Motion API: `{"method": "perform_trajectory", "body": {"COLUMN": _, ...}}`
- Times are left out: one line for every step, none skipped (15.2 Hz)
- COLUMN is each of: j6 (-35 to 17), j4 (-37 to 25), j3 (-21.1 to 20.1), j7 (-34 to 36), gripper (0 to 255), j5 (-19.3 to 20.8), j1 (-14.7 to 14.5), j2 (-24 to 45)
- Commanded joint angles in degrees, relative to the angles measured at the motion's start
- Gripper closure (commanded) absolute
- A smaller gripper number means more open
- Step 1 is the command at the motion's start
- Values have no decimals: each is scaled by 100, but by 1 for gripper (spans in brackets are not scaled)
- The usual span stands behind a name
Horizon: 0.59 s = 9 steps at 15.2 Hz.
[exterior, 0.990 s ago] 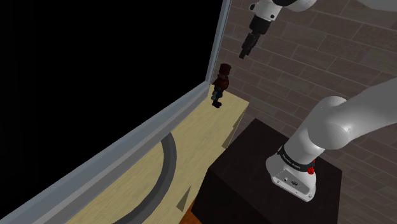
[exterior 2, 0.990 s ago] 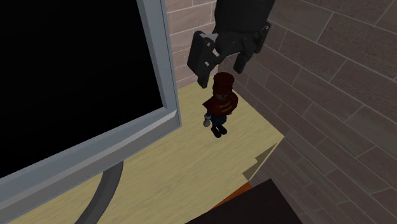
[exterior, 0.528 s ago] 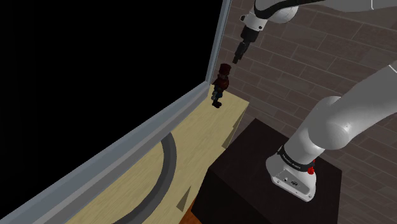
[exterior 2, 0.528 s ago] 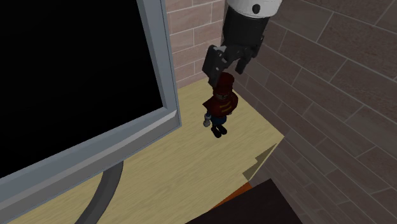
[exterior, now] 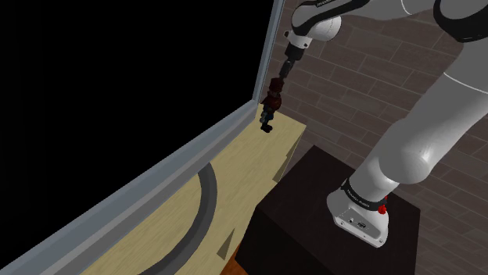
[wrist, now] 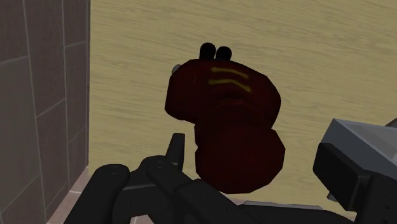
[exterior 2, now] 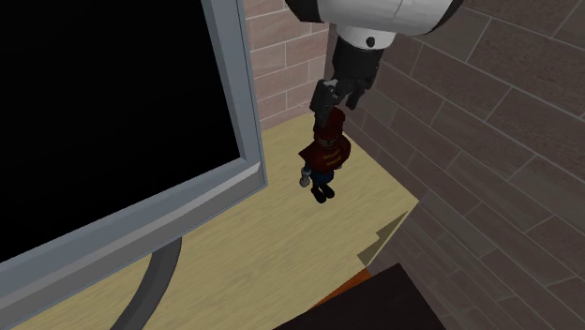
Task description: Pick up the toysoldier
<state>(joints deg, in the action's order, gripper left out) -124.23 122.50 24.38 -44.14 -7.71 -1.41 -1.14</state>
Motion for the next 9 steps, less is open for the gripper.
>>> {"method": "perform_trajectory", "body": {"j6": -146, "j4": 90, "j3": 9, "j7": -72, "gripper": 0, "j5": -46, "j1": 6, "j2": 64}}
{"method": "perform_trajectory", "body": {"j6": -218, "j4": 130, "j3": 10, "j7": -97, "gripper": 0, "j5": -73, "j1": 7, "j2": 101}}
{"method": "perform_trajectory", "body": {"j6": -290, "j4": 169, "j3": 10, "j7": -123, "gripper": 0, "j5": -101, "j1": 7, "j2": 140}}
{"method": "perform_trajectory", "body": {"j6": -361, "j4": 207, "j3": 10, "j7": -150, "gripper": 0, "j5": -131, "j1": 8, "j2": 179}}
{"method": "perform_trajectory", "body": {"j6": -433, "j4": 244, "j3": 10, "j7": -178, "gripper": 0, "j5": -162, "j1": 8, "j2": 221}}
{"method": "perform_trajectory", "body": {"j6": -474, "j4": 264, "j3": 10, "j7": -194, "gripper": 0, "j5": -180, "j1": 9, "j2": 245}}
{"method": "perform_trajectory", "body": {"j6": -474, "j4": 265, "j3": 10, "j7": -194, "gripper": 0, "j5": -180, "j1": 9, "j2": 244}}
{"method": "perform_trajectory", "body": {"j6": -473, "j4": 260, "j3": 11, "j7": -198, "gripper": 255, "j5": -182, "j1": 11, "j2": 249}}
{"method": "perform_trajectory", "body": {"j6": -477, "j4": 259, "j3": 11, "j7": -200, "gripper": 255, "j5": -185, "j1": 11, "j2": 254}}
